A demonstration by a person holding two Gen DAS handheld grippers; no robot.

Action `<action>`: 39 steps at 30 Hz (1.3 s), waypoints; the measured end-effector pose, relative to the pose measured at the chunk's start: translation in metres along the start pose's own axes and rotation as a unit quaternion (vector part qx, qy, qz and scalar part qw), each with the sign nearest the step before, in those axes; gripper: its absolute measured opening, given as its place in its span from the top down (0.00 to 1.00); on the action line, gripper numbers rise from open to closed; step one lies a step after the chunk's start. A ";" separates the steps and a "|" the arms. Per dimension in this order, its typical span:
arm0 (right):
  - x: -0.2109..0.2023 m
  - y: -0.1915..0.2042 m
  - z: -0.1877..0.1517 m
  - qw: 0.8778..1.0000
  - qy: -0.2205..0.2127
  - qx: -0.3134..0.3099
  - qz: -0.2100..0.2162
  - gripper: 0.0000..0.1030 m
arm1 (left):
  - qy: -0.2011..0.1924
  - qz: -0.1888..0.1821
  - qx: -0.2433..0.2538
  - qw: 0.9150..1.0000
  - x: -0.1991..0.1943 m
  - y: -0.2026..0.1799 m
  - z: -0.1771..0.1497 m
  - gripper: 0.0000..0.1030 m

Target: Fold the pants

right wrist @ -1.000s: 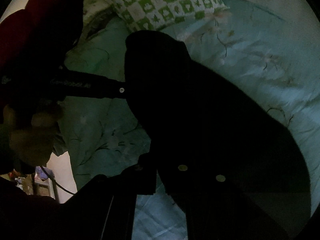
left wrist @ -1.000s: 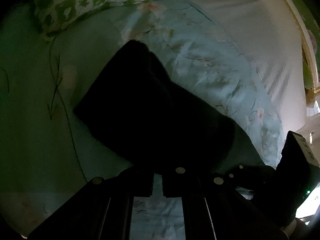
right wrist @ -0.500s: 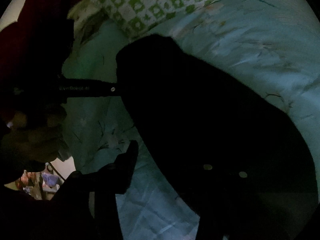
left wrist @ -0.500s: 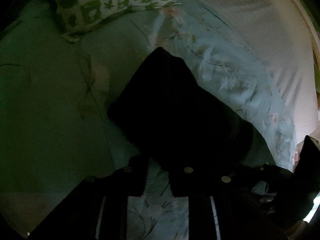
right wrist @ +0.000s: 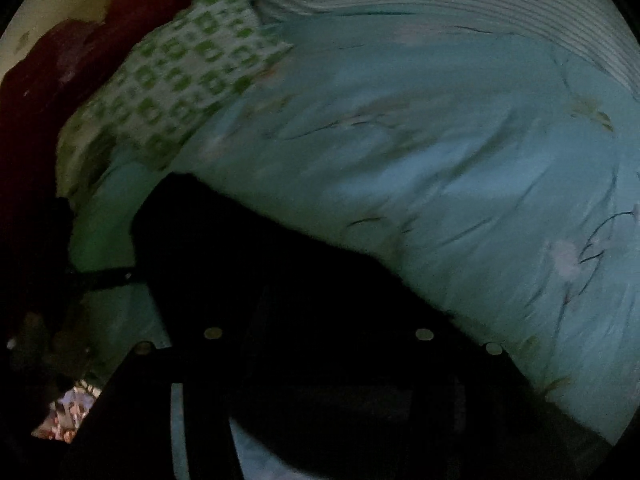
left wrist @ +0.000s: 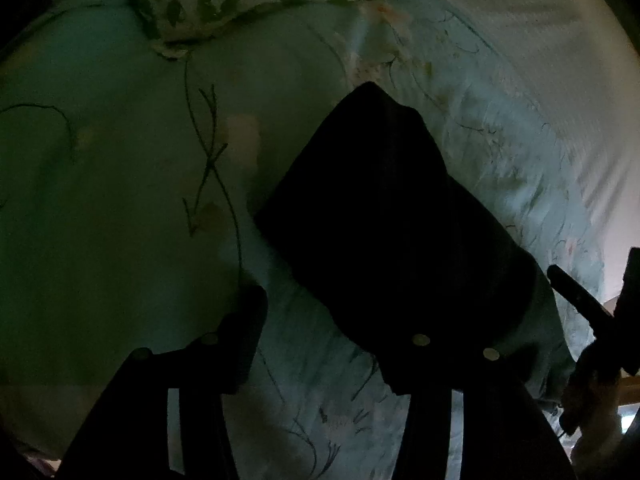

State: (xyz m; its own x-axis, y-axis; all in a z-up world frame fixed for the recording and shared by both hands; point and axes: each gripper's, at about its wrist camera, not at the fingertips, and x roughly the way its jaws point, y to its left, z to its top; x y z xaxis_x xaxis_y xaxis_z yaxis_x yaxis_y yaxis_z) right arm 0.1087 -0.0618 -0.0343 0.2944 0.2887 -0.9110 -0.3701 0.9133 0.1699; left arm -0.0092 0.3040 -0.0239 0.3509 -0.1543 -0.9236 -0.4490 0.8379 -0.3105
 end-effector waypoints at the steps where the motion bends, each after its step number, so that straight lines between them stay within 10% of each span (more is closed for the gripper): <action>1: 0.005 -0.004 0.004 1.000 0.006 -0.001 -0.001 0.50 | 0.001 -0.001 -0.001 1.000 0.002 0.000 0.001 0.50; 10: 0.049 -0.014 0.017 0.998 0.058 -0.027 0.012 0.50 | -0.011 -0.012 0.005 1.000 0.012 -0.004 0.005 0.65; 17: 0.054 -0.031 0.023 0.998 0.043 0.016 0.038 0.88 | -0.016 -0.006 0.004 1.000 0.029 -0.013 0.018 0.68; 25: 0.050 -0.042 0.020 0.995 0.027 0.068 0.075 0.91 | -0.032 -0.017 0.003 0.999 0.032 -0.028 0.034 0.83; 32: 0.011 -0.040 0.018 0.987 -0.011 0.094 0.130 0.91 | -0.082 -0.092 0.043 0.991 -0.039 -0.053 0.027 0.85; 39: 0.027 -0.052 0.020 0.985 -0.027 0.128 0.116 0.92 | -0.070 -0.040 0.096 0.992 -0.007 -0.057 0.045 0.84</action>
State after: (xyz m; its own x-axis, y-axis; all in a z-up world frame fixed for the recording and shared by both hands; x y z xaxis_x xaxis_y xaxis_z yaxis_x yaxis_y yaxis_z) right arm 0.1537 -0.0960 -0.0604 0.2782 0.5060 -0.8165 -0.2013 0.8618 0.4655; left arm 0.0507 0.2807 0.0102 0.4961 -0.1607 -0.8533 -0.2551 0.9124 -0.3201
